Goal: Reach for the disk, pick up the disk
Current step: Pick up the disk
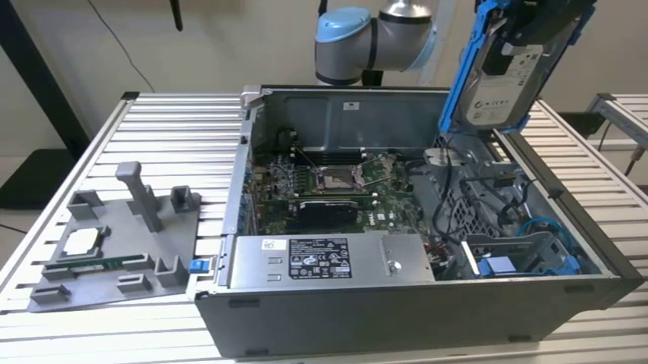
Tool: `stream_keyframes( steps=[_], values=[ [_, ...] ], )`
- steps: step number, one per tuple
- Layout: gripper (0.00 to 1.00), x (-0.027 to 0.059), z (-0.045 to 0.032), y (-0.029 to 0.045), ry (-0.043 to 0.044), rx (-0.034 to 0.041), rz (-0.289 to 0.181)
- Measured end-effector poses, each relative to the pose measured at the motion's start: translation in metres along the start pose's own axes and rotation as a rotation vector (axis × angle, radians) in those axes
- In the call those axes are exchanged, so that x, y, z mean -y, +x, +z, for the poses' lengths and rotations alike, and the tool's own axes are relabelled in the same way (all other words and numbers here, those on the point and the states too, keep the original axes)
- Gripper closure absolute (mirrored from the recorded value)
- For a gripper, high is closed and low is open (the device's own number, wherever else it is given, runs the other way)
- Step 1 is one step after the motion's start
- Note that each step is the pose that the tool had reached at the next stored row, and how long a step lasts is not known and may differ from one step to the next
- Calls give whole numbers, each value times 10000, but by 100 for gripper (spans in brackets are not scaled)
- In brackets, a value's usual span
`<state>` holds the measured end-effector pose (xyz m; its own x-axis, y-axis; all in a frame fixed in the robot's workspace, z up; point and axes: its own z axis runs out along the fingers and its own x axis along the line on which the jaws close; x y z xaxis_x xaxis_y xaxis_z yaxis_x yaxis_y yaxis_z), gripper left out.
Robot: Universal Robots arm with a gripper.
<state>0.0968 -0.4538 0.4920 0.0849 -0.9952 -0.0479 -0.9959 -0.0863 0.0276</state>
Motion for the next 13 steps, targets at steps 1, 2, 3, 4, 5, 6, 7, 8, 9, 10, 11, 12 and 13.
stream_keyframes(
  steps=[1, 2, 3, 4, 5, 6, 7, 8, 9, 10, 11, 12, 13],
  values=[
    [100, -3, 1, 34, 0, -3, 0],
    [100, -6, 2, 71, -1, -4, 0],
    [100, -9, 3, 105, -1, -5, 0],
    [100, -12, 5, 140, -1, -6, 0],
    [100, -14, 6, 172, 0, -6, 0],
    [100, -18, 7, 208, -1, -7, 1],
    [100, -21, 9, 243, -1, -8, 0],
    [100, -24, 10, 277, -1, -10, 1],
    [100, -26, 11, 311, -1, -12, 0],
    [100, -29, 12, 345, -1, -14, 0],
    [100, -32, 13, 381, -1, -14, 0],
    [100, -35, 14, 412, -2, -16, 0],
    [100, -38, 15, 450, -2, -16, 1]
  ],
)
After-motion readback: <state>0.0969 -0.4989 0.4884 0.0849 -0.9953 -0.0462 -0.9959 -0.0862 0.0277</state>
